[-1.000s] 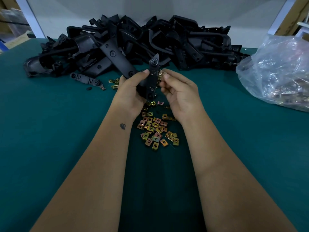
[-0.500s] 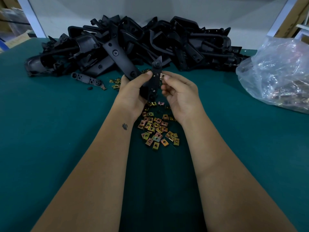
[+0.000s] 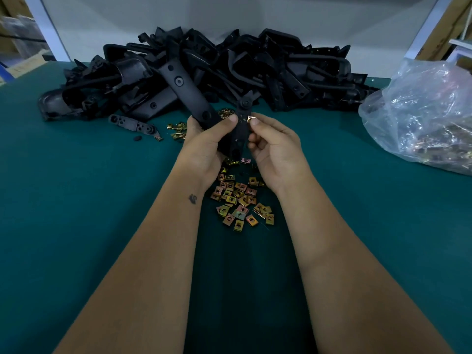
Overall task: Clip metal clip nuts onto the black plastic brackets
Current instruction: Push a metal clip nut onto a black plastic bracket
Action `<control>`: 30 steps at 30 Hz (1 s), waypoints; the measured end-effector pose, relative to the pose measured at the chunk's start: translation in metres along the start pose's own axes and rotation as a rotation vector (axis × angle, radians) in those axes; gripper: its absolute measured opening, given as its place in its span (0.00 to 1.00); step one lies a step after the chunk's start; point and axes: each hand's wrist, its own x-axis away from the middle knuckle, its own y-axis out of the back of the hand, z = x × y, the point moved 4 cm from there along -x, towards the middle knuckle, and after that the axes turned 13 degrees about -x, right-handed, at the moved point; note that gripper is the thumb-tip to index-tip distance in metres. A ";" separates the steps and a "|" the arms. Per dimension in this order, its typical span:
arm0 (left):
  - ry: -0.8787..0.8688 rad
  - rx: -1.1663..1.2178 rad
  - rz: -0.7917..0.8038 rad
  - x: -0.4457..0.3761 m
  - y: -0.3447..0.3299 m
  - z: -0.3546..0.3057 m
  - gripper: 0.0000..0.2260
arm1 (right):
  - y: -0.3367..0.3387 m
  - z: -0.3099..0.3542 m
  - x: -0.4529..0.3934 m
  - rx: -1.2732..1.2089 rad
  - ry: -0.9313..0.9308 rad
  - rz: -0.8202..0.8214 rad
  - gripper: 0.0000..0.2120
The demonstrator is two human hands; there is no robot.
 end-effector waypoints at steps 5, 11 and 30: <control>-0.013 -0.011 0.017 0.002 -0.001 -0.002 0.14 | -0.002 -0.004 0.003 -0.025 -0.081 0.011 0.05; -0.077 -0.142 0.046 0.005 -0.001 -0.003 0.16 | -0.004 0.001 0.006 0.045 0.012 -0.014 0.08; -0.137 -0.098 0.044 0.008 -0.001 0.002 0.17 | -0.015 -0.006 0.016 0.176 0.114 -0.051 0.08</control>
